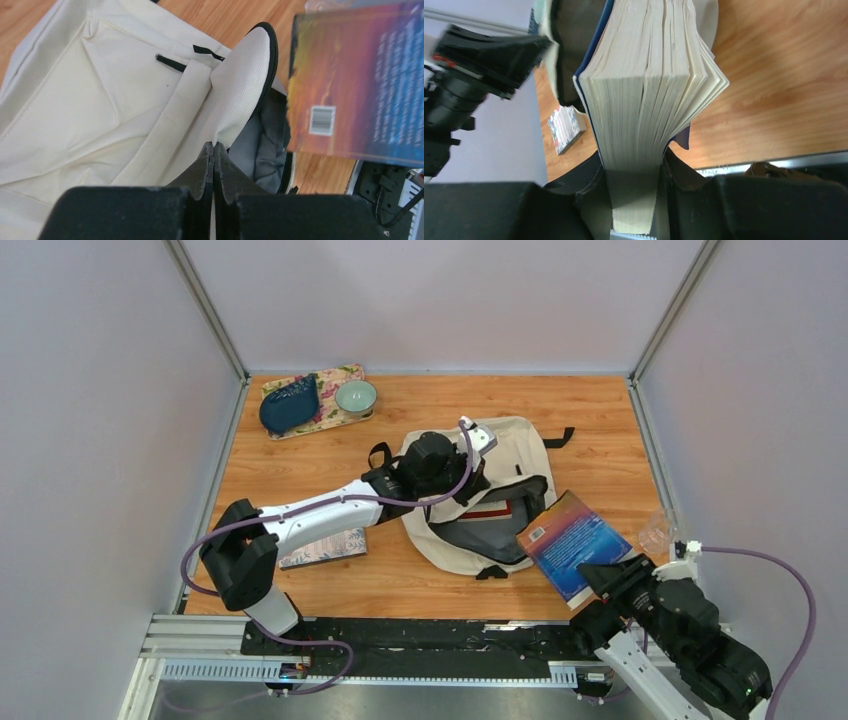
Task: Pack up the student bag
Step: Place the book in the student bag.
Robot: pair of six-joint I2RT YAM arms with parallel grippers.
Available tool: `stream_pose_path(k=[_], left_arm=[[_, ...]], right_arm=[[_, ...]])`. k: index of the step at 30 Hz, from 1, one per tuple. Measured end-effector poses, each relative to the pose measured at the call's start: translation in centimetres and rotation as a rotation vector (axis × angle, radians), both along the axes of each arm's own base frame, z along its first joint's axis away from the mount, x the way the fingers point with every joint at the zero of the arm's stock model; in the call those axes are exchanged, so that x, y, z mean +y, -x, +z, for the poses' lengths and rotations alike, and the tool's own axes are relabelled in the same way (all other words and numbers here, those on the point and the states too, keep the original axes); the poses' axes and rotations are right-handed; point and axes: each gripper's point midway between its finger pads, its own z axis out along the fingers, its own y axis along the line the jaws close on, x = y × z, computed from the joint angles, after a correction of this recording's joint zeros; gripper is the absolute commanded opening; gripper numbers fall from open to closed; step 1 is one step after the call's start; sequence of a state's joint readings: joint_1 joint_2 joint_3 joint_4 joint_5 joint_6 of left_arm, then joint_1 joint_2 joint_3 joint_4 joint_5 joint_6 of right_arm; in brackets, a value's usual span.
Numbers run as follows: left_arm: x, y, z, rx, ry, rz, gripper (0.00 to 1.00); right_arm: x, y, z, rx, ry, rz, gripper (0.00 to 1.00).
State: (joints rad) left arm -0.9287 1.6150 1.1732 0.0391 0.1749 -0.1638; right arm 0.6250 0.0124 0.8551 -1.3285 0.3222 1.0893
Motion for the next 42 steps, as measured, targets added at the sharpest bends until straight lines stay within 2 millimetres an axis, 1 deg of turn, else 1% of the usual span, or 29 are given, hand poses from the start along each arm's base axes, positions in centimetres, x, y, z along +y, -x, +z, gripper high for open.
stream_pose_path(k=[2,5,8,10,14,17,24,26,28,33,35,39,42], left_arm=[[0.0,0.1,1.2,-0.028,0.023,-0.011,0.0],[0.0,0.2,2.9,-0.067,0.064,-0.022,0.0],[0.0,0.6,3.8,-0.1,0.091,-0.044,0.0],[0.1,1.0,4.0,-0.121,0.096,-0.061,0.0],[-0.2,2.0,3.8,-0.158,0.083,-0.104,0.0],[-0.5,2.7,3.8,-0.177,0.078,-0.133,0.0],[-0.5,3.3,4.3,-0.19,0.084,-0.169,0.0],[-0.6,3.5,4.4,-0.19,0.087,-0.18,0.0],[-0.7,3.7,4.4,-0.189,0.091,-0.19,0.0],[-0.8,4.1,4.3,-0.182,0.088,-0.202,0.0],[-0.8,4.2,4.2,-0.179,0.085,-0.204,0.0],[-0.7,4.1,4.1,-0.178,0.084,-0.202,0.0],[-0.7,4.1,4.1,-0.178,0.08,-0.197,0.0]], right_arm=[[0.8,0.4,-1.3,0.061,-0.021,0.027,0.0],[1.8,0.7,-2.5,0.12,-0.054,0.05,0.0],[3.2,0.5,-3.7,0.172,-0.094,0.076,0.0],[4.4,-0.2,-4.5,0.187,-0.126,0.094,0.0],[7.3,-2.2,-5.9,0.188,-0.204,0.13,0.0],[8.6,-3.6,-6.2,0.158,-0.251,0.137,0.0],[9.6,-5.9,-4.8,0.062,-0.334,0.117,0.0],[9.8,-6.6,-4.9,0.04,-0.349,0.102,0.0],[10.0,-7.6,-5.4,0.023,-0.372,0.078,0.0],[10.6,-9.7,-8.0,0.001,-0.421,0.027,0.0],[10.7,-10.0,-8.1,0.001,-0.418,0.019,0.0],[10.7,-10.2,-7.2,-0.018,-0.428,0.018,0.0],[10.3,-9.7,-5.5,-0.027,-0.422,0.023,0.0]])
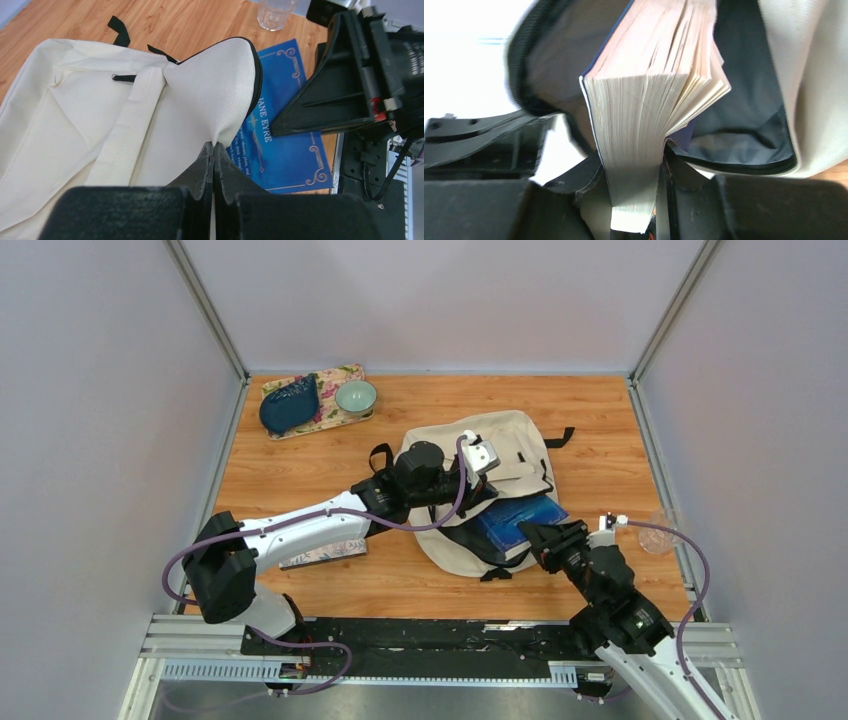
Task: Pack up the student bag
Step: Place the book in the student bag.
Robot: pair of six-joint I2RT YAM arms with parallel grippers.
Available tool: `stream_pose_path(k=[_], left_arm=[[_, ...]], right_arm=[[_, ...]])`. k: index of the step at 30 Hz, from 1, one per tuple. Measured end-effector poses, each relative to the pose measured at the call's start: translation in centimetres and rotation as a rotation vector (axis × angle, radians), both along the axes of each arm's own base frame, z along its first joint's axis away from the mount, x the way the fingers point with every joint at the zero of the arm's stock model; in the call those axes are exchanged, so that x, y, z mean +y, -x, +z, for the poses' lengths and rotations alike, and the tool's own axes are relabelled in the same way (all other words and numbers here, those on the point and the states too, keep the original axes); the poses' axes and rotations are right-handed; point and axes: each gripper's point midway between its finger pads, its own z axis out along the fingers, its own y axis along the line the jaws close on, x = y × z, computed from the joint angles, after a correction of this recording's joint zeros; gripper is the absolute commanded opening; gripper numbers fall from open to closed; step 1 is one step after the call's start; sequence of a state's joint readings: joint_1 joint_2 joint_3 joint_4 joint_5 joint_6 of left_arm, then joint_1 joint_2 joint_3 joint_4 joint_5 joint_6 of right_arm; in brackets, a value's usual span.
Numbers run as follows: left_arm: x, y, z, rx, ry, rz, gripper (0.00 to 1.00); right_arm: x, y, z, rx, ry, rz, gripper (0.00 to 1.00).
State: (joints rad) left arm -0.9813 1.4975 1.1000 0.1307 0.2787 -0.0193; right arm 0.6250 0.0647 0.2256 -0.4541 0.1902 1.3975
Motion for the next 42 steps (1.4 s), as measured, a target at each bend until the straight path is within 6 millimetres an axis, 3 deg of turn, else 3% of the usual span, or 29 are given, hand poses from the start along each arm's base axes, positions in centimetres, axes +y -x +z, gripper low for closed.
stream_pose_path(k=[4,7,10,15,21,26,34,37,40,41,42], left_arm=[[0.0,0.1,0.2,-0.002,0.003,-0.002,0.0],[0.0,0.3,0.5,-0.005,0.01,-0.005,0.0],[0.0,0.4,0.5,-0.001,0.012,-0.008,0.0],[0.0,0.4,0.5,0.0,0.012,-0.011,0.0],[0.0,0.5,0.7,0.01,0.017,-0.01,0.0],[0.3,0.8,0.7,0.028,0.012,-0.01,0.0],[0.6,1.2,1.1,0.059,0.019,0.0,0.0],[0.7,1.2,0.9,0.071,0.014,0.005,0.0],[0.8,1.1,0.8,0.074,0.01,0.014,0.0],[0.9,1.1,0.7,0.075,0.008,0.016,0.0],[0.9,1.0,0.7,0.077,0.007,0.018,0.0]], right_arm=[[-0.2,0.6,2.5,-0.054,-0.032,0.011,0.0],[-0.1,0.6,2.6,-0.058,-0.043,0.015,0.0],[0.9,-0.6,1.2,-0.07,-0.073,0.016,0.0],[2.2,-2.4,-3.3,-0.001,0.0,0.021,0.0],[3.6,-4.7,-2.7,-0.06,0.031,0.025,0.0],[4.4,-6.8,-3.4,-0.061,0.061,-0.007,0.0],[6.0,-10.7,-3.8,-0.053,0.106,-0.173,0.0],[6.4,-12.4,-4.7,-0.026,0.083,-0.26,0.09],[6.4,-13.2,-5.6,-0.002,0.043,-0.315,0.47],[6.4,-13.4,-6.0,0.009,0.032,-0.327,0.65],[6.3,-13.4,-6.4,0.021,0.026,-0.335,0.71]])
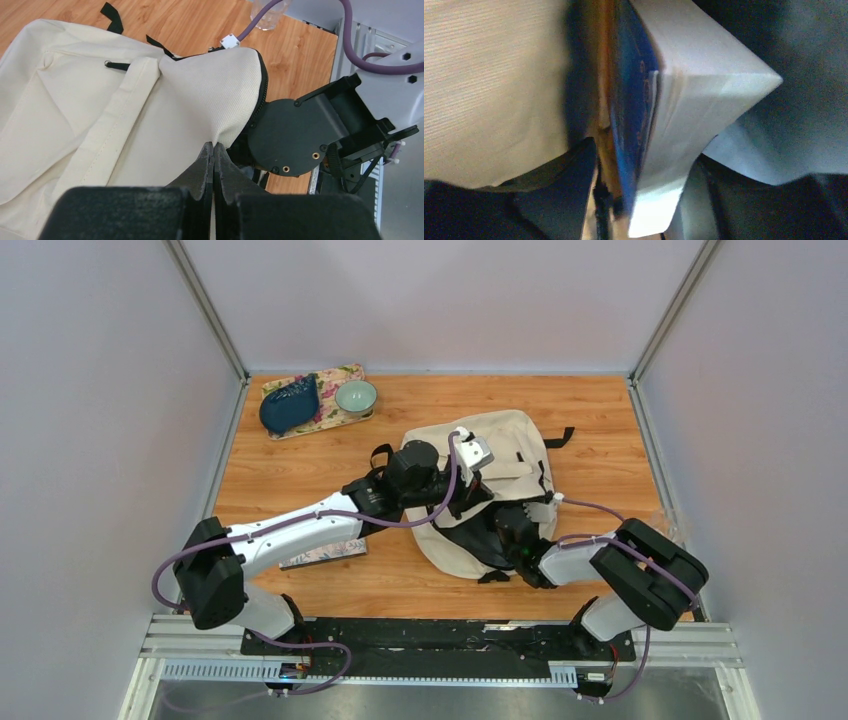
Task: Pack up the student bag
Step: Place the book in the student bag.
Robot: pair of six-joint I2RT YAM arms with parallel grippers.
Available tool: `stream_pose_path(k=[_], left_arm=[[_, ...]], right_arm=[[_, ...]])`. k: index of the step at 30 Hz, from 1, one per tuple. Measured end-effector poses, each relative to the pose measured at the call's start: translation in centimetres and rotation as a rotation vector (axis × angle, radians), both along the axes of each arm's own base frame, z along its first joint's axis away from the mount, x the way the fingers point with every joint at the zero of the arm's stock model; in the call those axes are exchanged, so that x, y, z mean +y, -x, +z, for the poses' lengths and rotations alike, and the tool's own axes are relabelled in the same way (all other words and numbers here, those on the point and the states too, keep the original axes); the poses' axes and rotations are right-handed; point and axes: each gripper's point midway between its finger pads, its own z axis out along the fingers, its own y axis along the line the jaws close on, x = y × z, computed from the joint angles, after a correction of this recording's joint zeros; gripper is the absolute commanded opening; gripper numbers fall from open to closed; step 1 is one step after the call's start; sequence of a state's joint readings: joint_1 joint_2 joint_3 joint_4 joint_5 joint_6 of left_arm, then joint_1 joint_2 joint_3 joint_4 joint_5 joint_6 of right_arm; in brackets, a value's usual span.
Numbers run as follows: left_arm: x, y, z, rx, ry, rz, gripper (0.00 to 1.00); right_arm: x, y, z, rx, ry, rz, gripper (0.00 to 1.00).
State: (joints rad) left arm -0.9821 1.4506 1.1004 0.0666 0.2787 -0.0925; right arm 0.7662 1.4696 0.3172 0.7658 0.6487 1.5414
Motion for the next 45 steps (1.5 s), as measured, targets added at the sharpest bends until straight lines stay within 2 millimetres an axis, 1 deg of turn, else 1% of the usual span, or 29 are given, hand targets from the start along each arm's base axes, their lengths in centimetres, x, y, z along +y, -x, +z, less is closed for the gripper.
stream_pose_path(k=[1,2,4,6,9,13,17,18,21,22,24,25,28,30,34,37,40,43,45], left_arm=[[0.1,-0.1,0.0,0.003,0.0,0.003,0.0],[0.2,-0.1,0.1,0.005,0.001,0.007,0.0],[0.4,-0.5,0.2,0.008,0.005,0.017,0.0],[0.7,-0.7,0.1,0.012,0.005,0.026,0.0],[1.0,-0.8,-0.1,0.016,0.002,0.033,0.0],[1.3,-0.9,-0.7,0.025,-0.007,0.038,0.0],[1.5,-1.0,-1.0,0.029,-0.009,0.038,0.0],[1.5,-1.1,-1.0,0.029,-0.009,0.039,0.0],[1.6,-1.1,-1.2,0.035,-0.011,0.042,0.0],[1.6,-1.1,-1.3,0.037,-0.011,0.042,0.0],[1.7,-1.1,-1.4,0.038,-0.012,0.041,0.0],[1.7,-1.1,-1.4,0.038,-0.01,0.04,0.0],[1.6,-1.1,-1.3,0.038,-0.005,0.04,0.0],[1.6,-1.1,-1.2,0.036,0.002,0.039,0.0],[1.5,-1.1,-1.1,0.043,0.009,0.038,0.0],[1.5,-1.1,-1.1,0.045,0.012,0.037,0.0],[1.6,-1.2,-1.1,0.046,0.012,0.039,0.0],[1.6,-1.2,-1.1,0.047,0.012,0.039,0.0],[1.6,-1.2,-1.1,0.047,0.012,0.041,0.0]], right_arm=[[-0.1,0.0,-0.7,0.015,0.003,-0.006,0.76],[-0.1,0.1,-1.3,0.033,0.008,-0.006,0.79],[0.1,0.5,-2.8,0.076,0.035,0.021,0.82],[0.5,1.1,-3.5,0.101,0.046,0.059,0.83],[0.9,2.0,-3.7,0.11,0.04,0.116,0.85],[0.5,4.2,-3.5,0.109,0.046,0.183,0.86],[0.7,5.6,-2.2,0.094,0.088,0.252,0.85],[0.8,5.9,-2.0,0.091,0.096,0.267,0.83],[0.9,7.1,-1.4,0.084,0.141,0.31,0.67],[0.8,7.4,-1.3,0.084,0.155,0.32,0.51],[0.3,8.1,-1.1,0.09,0.183,0.333,0.35],[0.1,8.3,-1.2,0.093,0.201,0.337,0.21],[-0.5,8.8,-1.6,0.11,0.239,0.343,0.05],[-0.8,8.9,-2.3,0.132,0.267,0.344,0.0],[-1.0,9.0,-4.3,0.194,0.327,0.349,0.0],[-0.3,8.4,-5.6,0.241,0.377,0.357,0.0],[0.7,6.8,-5.7,0.245,0.392,0.353,0.0],[1.6,4.8,-5.4,0.234,0.385,0.349,0.0],[1.9,3.2,-5.3,0.221,0.371,0.339,0.0]])
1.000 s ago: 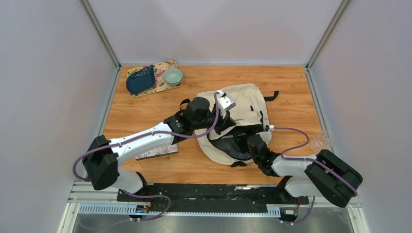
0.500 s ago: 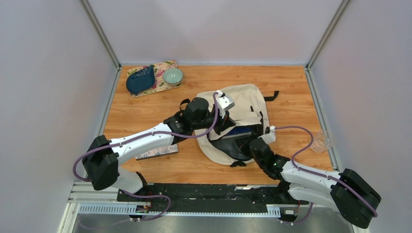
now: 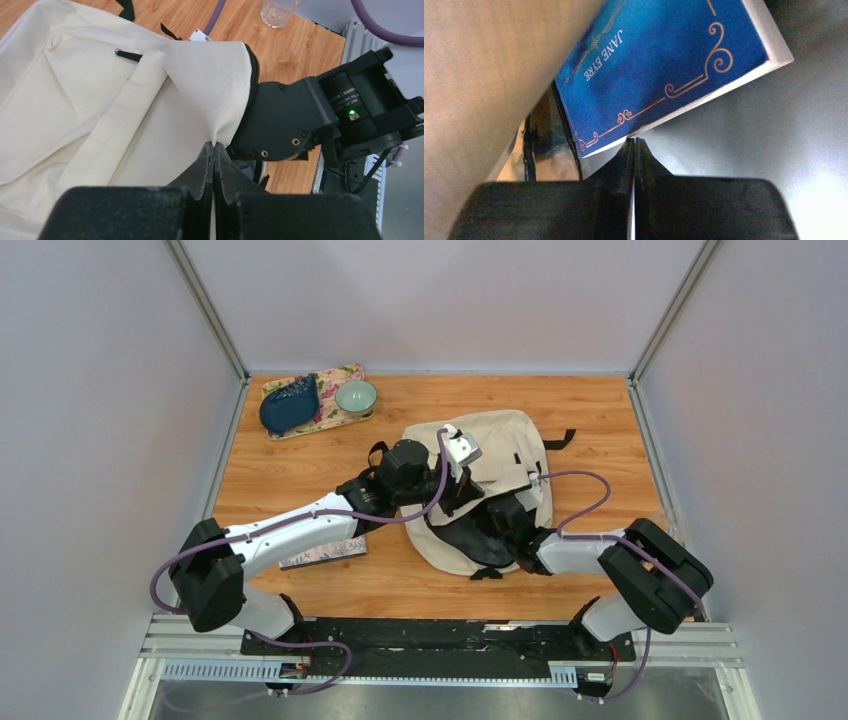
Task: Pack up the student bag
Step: Place the book in the student bag.
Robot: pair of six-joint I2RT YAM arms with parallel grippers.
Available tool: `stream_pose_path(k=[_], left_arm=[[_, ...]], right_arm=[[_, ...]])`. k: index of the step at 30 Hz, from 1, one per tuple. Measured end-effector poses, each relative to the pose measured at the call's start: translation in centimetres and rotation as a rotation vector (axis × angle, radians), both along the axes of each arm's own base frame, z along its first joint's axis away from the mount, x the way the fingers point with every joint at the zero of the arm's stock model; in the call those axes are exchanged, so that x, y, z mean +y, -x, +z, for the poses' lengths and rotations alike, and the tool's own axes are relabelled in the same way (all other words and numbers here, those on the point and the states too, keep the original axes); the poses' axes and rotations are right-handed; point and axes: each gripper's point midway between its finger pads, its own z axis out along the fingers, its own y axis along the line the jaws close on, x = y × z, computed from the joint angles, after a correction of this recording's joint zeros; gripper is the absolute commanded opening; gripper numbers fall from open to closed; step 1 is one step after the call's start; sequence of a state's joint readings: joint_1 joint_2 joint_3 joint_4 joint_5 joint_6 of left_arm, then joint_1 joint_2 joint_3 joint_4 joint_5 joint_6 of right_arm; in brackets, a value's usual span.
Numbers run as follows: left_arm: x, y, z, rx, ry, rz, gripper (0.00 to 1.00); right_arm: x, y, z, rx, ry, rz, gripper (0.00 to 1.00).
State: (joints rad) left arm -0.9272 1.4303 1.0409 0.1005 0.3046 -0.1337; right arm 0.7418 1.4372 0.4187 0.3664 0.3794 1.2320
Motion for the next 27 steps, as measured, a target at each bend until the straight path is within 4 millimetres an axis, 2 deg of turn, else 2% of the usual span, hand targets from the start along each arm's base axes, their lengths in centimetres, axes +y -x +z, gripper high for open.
stream_pose_path(k=[5,8,9,12,14,17,20,22,23,24,25,26,27], left_arm=[[0.4,-0.4,-0.1,-0.004,-0.004,0.021,0.0],[0.7,-0.4,-0.1,-0.008,-0.004,0.031,0.0],[0.8,-0.3,-0.1,-0.008,-0.004,0.032,0.0],[0.9,-0.2,-0.4,-0.005,-0.005,0.033,0.0],[1.0,-0.2,-0.7,0.004,-0.006,0.035,0.0],[1.1,-0.1,-1.4,0.024,-0.006,0.044,0.0],[1.1,-0.1,-1.8,0.043,-0.001,0.053,0.01],[1.1,-0.3,-1.9,0.053,0.003,0.061,0.1],[1.2,-0.3,-1.9,0.061,0.005,0.065,0.24],[1.2,-0.4,-1.9,0.065,0.006,0.07,0.33],[1.2,-0.5,-1.9,0.071,0.009,0.073,0.41],[1.3,-0.5,-2.0,0.08,0.009,0.078,0.58],[1.4,-0.6,-2.0,0.084,0.011,0.089,0.66]], right_arm=[[0.2,-2.6,0.5,-0.03,-0.045,-0.004,0.01],[0.6,-2.3,1.3,-0.047,-0.08,0.031,0.13],[0.6,-1.8,1.6,-0.057,-0.097,0.046,0.21],[0.3,0.7,2.3,-0.076,-0.129,0.096,0.33],[0.4,2.7,3.4,-0.103,-0.147,0.142,0.37],[1.0,5.8,7.2,-0.181,-0.193,0.215,0.4],[0.5,8.2,11.5,-0.274,-0.262,0.235,0.43],[-1.2,9.5,13.4,-0.312,-0.289,0.209,0.47],[-2.1,10.0,13.9,-0.325,-0.298,0.191,0.48],[-3.3,10.4,14.6,-0.338,-0.313,0.162,0.5],[-4.5,10.7,14.5,-0.335,-0.306,0.134,0.52],[-5.8,11.0,14.4,-0.335,-0.303,0.103,0.52],[-7.1,11.3,14.2,-0.334,-0.294,0.072,0.54]])
